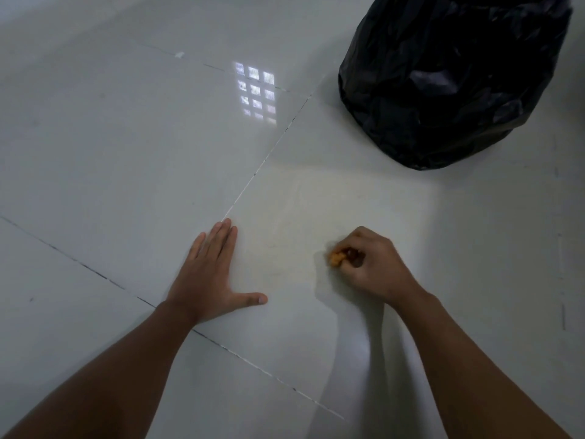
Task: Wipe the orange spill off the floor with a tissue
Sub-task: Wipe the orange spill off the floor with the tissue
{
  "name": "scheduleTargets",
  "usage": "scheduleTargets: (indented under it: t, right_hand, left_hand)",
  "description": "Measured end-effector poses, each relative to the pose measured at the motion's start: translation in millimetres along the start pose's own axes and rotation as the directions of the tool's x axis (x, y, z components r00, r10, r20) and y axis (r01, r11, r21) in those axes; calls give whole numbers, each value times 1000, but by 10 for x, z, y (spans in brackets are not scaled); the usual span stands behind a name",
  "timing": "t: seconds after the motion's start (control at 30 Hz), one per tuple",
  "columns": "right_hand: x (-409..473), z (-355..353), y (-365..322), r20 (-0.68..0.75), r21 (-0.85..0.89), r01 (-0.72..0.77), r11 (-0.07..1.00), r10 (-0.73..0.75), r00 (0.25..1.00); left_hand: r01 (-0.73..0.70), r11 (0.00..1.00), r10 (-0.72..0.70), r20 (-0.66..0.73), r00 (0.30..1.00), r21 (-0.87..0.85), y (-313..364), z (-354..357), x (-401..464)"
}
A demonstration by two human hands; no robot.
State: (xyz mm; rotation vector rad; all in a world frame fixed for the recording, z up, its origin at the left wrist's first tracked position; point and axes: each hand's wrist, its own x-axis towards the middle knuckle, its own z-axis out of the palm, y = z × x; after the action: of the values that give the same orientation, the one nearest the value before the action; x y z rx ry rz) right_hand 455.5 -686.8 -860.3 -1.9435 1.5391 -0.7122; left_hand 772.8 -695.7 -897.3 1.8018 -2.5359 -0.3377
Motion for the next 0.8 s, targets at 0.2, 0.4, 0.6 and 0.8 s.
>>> scheduleTargets:
  t: [0.2,0.4,0.6,0.8]
  right_hand:
    - [-28,24,27,163,-16,-7,1000,10,986]
    - [245,577,-343,203,-19,106,994,-100,974]
    - [719,720,-475,-60,-34,-94,995,92,994]
    - [566,0,-66,30,-49,-129,990,131,991]
  left_hand:
    - [0,1000,0,-5,1000,-12,-6,3,1]
    - [-1,1000,1,6,1000,4,-8,4,4]
    - [-12,1000,12,3,1000,1,-17,-5,-4]
    - [-1,1000,1,-16,1000,1,-26,28,12]
